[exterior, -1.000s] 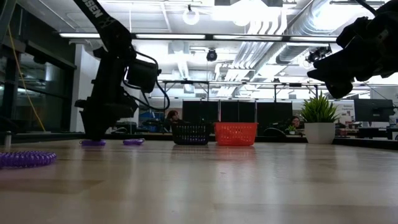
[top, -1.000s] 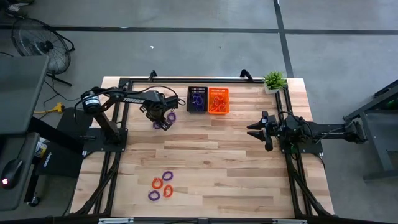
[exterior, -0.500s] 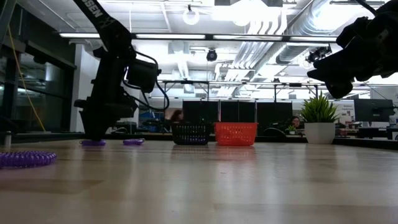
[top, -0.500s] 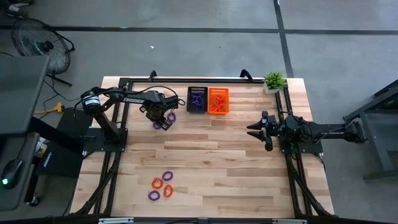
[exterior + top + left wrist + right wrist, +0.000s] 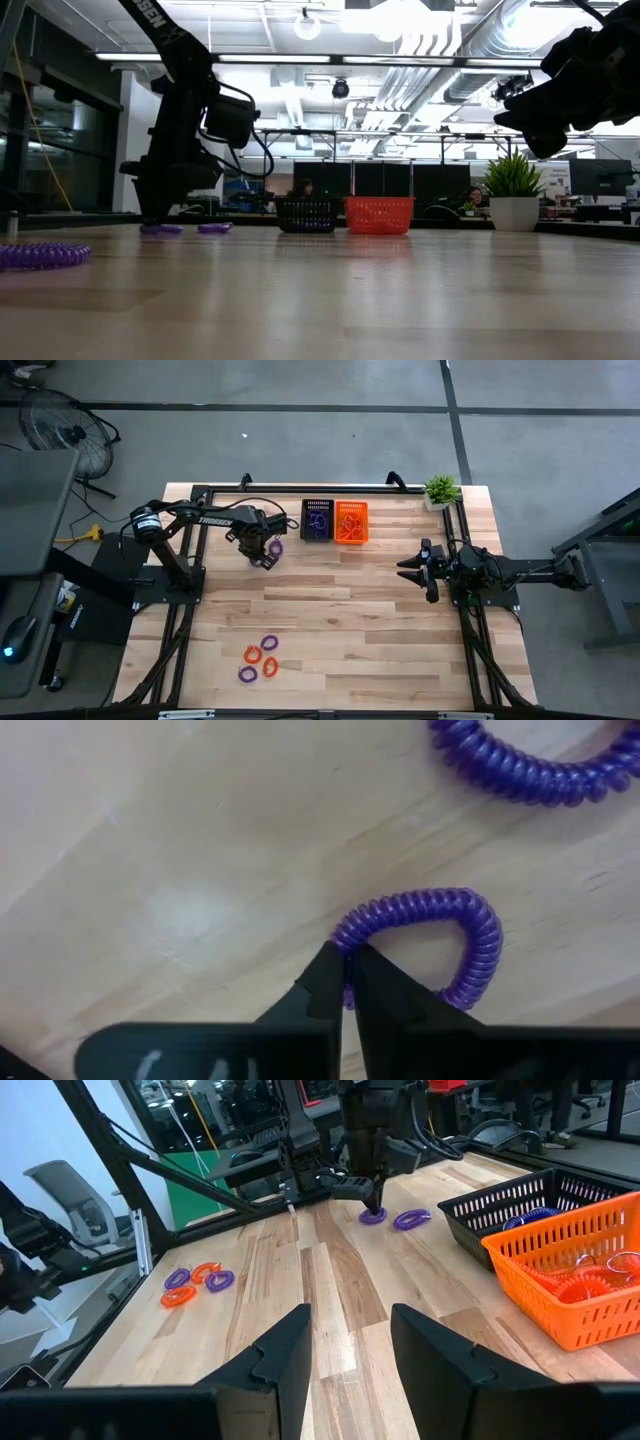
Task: Sort spring keychains
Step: Put the purple spring keychain in the black bin
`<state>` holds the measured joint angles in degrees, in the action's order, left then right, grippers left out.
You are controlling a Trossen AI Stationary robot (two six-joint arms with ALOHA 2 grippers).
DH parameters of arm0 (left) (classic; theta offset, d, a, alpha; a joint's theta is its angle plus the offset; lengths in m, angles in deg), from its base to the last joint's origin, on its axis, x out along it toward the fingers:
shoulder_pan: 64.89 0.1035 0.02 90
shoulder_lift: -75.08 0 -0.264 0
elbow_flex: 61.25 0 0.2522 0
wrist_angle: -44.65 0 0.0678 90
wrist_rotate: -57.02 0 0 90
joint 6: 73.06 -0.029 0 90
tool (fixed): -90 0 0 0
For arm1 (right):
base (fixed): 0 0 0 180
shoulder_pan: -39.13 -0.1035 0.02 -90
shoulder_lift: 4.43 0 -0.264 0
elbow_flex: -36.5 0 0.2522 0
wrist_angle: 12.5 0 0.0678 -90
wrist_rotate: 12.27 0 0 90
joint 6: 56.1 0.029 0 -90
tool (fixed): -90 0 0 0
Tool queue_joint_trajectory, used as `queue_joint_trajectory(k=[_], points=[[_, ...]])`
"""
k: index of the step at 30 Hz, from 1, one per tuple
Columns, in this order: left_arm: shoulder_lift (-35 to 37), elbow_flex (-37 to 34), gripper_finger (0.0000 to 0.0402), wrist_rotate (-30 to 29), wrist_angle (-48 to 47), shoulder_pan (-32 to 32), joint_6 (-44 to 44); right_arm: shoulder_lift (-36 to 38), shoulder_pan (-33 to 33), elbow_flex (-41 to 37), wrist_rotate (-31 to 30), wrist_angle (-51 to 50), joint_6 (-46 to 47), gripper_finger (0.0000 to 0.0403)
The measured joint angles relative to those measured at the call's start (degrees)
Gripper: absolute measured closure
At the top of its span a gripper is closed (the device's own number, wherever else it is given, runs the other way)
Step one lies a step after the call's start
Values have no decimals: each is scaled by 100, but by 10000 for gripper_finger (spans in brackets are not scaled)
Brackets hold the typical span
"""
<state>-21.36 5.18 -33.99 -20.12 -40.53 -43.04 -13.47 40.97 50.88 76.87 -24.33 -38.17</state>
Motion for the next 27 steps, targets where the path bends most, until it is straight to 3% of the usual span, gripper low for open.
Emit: queue_joint_trajectory(k=[8, 19, 27], points=[[436, 626, 393, 24, -154, -2, 5, 0, -1, 0, 0, 0, 1, 269], [507, 2156, 394, -382, -107, 2, -252, 2, 0, 0, 0, -1, 0, 269], [-65, 3055, 394, -609, 69, 4, -484, 2, -2, 0, 1, 0, 1, 269]])
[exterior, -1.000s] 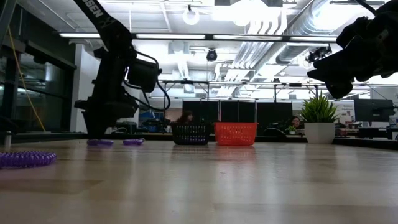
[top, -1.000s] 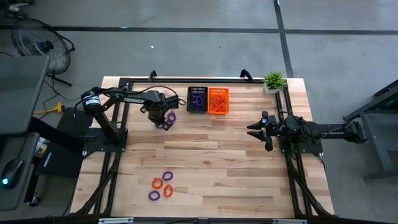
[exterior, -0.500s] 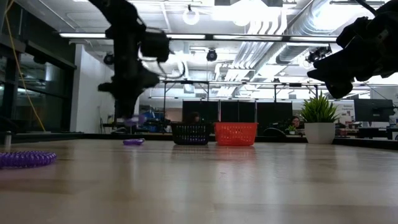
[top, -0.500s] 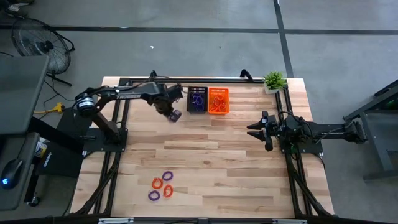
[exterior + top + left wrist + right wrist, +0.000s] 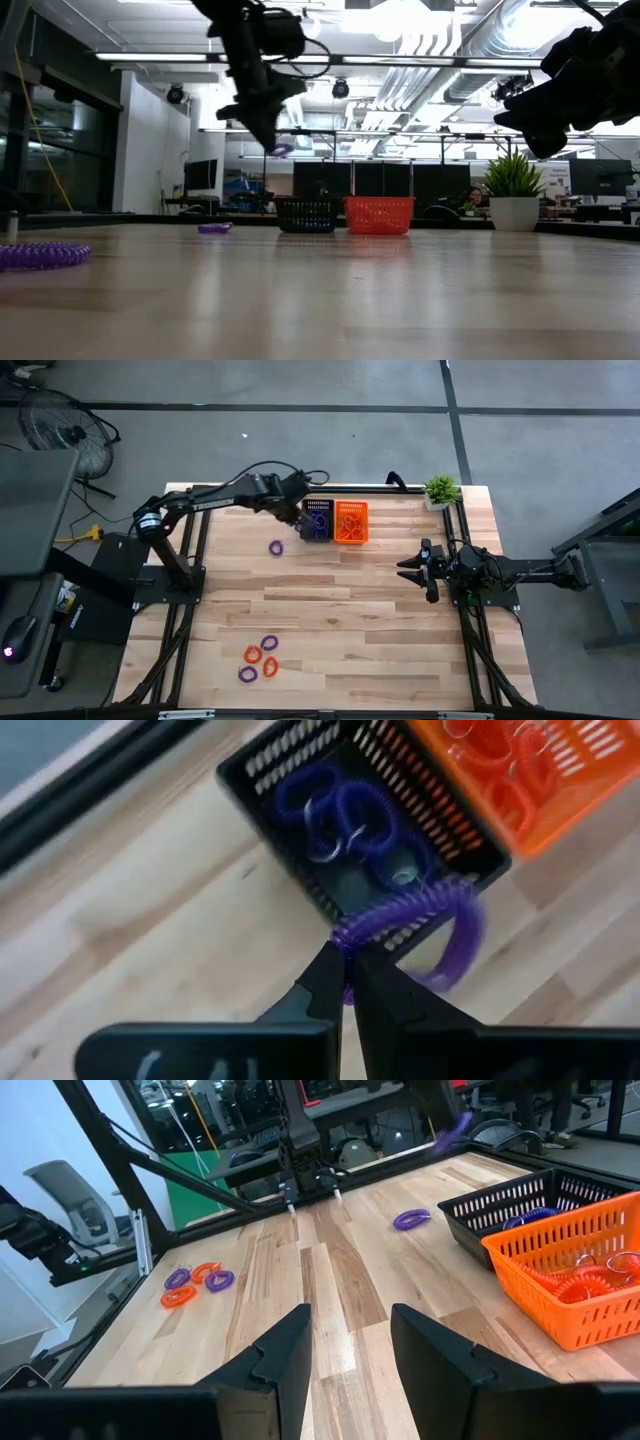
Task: Sort spring keychains
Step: Put the purple spring keychain in the black bin, then put the top purple spring keychain in the black bin
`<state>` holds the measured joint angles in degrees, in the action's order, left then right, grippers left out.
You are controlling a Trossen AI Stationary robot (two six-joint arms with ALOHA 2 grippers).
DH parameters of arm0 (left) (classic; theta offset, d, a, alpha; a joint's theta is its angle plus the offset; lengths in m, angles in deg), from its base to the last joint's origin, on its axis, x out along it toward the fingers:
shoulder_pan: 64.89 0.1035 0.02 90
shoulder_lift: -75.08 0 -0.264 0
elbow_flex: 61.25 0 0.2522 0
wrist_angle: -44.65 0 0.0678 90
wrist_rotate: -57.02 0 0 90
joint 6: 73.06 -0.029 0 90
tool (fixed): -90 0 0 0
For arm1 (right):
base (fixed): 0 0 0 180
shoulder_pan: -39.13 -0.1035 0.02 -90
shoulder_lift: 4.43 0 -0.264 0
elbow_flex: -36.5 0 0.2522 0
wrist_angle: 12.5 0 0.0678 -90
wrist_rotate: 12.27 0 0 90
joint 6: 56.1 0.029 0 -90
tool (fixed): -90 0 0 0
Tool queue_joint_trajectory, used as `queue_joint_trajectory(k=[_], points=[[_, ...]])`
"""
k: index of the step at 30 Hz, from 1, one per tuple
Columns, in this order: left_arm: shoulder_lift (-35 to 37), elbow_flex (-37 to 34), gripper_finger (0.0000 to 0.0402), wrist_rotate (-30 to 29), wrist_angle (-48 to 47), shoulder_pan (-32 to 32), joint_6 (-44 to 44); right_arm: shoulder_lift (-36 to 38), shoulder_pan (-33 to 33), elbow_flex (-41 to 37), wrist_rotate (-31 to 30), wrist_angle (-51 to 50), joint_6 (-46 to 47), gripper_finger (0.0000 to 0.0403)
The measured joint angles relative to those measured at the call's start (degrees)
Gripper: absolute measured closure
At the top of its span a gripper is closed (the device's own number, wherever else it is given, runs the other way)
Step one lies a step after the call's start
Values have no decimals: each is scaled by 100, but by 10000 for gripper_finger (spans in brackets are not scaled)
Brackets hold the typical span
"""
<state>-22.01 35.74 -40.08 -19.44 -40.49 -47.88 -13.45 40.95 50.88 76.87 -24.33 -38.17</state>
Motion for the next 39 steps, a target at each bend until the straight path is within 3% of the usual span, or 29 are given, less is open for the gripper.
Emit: queue_joint_trajectory(k=[18, 23, 34, 39], points=[[-2119, 2425, 394, 497, -934, 232, -436, 2, 0, 0, 0, 0, 0, 269], [-2224, 2498, 383, 700, -970, 348, -395, 2, 0, 0, -1, 0, 0, 269], [-2218, 2498, 283, 825, -1029, 422, -281, 2, 2, 0, -2, 0, 0, 269], [-2215, 2498, 263, 975, -1157, 409, -239, 2, 0, 0, -1, 0, 1, 269]])
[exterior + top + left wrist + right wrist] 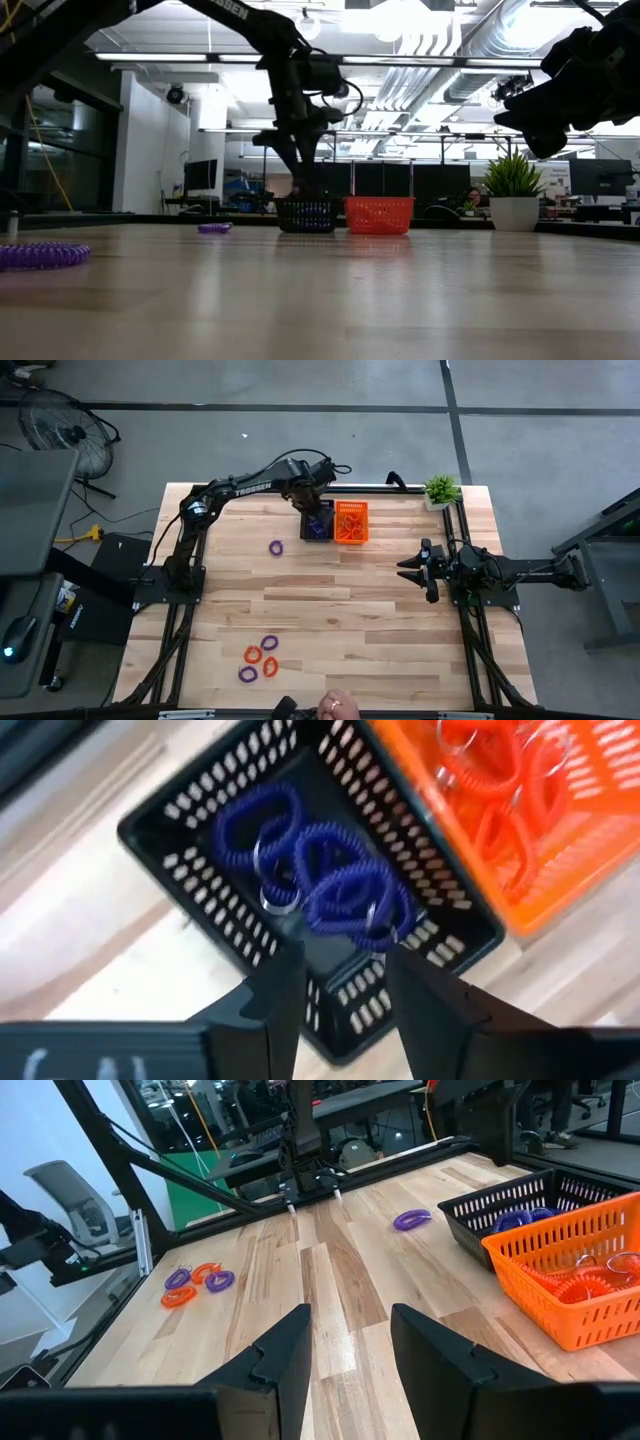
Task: Sort spring keychains
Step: Put the top purple spring keychain in the black bin
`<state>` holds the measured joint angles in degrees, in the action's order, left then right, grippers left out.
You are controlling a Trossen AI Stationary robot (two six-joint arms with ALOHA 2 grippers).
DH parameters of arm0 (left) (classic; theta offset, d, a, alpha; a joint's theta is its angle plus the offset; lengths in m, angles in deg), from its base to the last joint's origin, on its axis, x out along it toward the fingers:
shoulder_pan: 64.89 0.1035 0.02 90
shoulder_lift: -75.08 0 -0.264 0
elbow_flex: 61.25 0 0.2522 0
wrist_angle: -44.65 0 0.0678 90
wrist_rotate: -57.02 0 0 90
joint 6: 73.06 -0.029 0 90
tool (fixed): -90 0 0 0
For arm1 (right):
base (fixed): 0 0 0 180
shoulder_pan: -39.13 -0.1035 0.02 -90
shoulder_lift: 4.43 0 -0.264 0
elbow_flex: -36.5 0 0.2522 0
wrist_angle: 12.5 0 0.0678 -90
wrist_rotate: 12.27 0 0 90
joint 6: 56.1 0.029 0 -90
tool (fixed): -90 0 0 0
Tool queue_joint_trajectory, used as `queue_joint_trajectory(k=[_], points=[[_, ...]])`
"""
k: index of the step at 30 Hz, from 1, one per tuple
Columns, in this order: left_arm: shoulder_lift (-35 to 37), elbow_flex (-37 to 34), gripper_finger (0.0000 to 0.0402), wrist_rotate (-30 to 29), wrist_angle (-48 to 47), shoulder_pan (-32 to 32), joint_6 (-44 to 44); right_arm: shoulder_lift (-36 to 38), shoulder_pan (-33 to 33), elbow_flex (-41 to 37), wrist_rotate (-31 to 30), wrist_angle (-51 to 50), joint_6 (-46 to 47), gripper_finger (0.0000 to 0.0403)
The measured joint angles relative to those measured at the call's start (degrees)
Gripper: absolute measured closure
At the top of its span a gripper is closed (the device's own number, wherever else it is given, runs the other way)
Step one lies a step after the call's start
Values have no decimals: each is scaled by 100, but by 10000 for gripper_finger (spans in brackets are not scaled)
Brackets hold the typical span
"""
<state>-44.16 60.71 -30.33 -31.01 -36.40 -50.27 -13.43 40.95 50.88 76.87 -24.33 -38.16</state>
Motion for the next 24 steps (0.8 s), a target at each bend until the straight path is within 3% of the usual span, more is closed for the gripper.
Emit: queue_joint_trajectory(k=[12, 16, 24], points=[[491, -89, 275, -483, -1267, -74, 147, 0, 2, 0, -1, 0, -1, 269], [883, -742, 275, -536, -1110, -91, 380, 0, 2, 0, 0, 0, -2, 269], [1743, -2750, 275, -197, -336, -76, 1194, 0, 0, 0, 2, 0, -2, 269]])
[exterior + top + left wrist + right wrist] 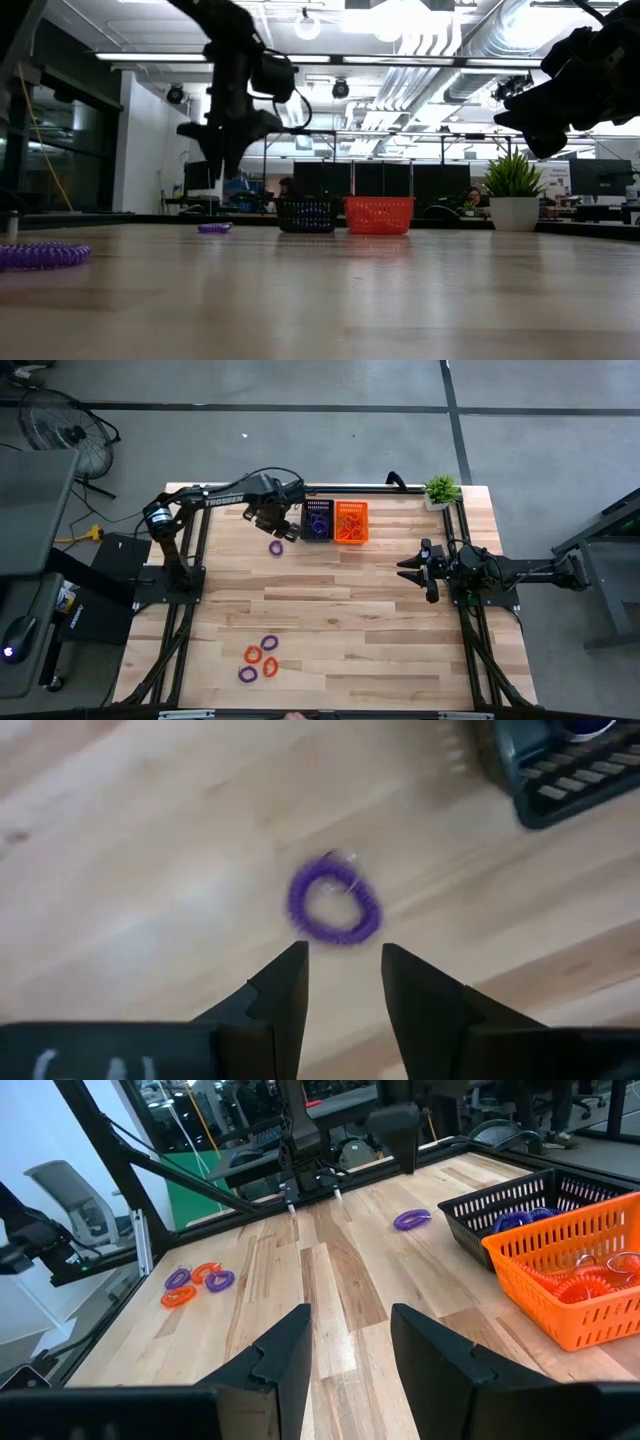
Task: Sort spring keychains
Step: Put the top purple spring keychain in the black bin
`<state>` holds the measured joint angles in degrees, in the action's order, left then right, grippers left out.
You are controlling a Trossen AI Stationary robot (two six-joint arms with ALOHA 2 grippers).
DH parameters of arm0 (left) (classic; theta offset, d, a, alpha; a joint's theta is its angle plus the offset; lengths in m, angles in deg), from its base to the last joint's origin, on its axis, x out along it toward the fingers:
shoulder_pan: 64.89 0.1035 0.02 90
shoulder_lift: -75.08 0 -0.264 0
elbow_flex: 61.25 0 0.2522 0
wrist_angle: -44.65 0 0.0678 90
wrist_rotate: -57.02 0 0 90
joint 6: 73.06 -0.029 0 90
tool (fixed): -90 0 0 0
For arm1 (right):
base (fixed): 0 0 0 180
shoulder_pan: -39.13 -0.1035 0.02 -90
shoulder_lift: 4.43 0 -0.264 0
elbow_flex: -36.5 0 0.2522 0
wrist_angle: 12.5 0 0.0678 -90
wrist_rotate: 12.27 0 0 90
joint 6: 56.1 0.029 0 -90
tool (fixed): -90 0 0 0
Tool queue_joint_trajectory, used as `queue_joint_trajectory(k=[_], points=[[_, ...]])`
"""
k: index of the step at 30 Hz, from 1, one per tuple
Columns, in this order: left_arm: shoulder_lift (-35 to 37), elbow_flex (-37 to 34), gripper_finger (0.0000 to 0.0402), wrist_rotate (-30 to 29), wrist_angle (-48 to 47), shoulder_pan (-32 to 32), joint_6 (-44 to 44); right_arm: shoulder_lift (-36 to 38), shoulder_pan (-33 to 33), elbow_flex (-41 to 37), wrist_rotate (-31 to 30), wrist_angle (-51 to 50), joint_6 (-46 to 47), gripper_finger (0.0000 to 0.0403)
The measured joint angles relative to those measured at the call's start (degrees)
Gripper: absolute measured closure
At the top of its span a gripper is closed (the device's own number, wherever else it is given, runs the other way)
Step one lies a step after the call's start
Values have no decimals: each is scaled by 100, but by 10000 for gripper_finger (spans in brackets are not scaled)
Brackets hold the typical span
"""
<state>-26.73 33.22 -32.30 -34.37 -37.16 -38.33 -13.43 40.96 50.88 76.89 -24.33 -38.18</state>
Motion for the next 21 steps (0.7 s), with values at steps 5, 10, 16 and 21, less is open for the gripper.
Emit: queue_joint_trajectory(k=[5, 10, 16, 21], points=[[156, -774, 275, 147, 499, 0, 251, 0, 2, 0, -2, 0, 0, 269], [154, -1167, 275, 139, 760, 2, 268, 0, 0, 0, -2, 0, 1, 269], [154, -1543, 275, 135, 1216, 8, 306, 0, 0, 0, -2, 0, 2, 269], [152, -1715, 275, 124, 1537, 92, 308, 0, 1, 0, -2, 0, 1, 269]])
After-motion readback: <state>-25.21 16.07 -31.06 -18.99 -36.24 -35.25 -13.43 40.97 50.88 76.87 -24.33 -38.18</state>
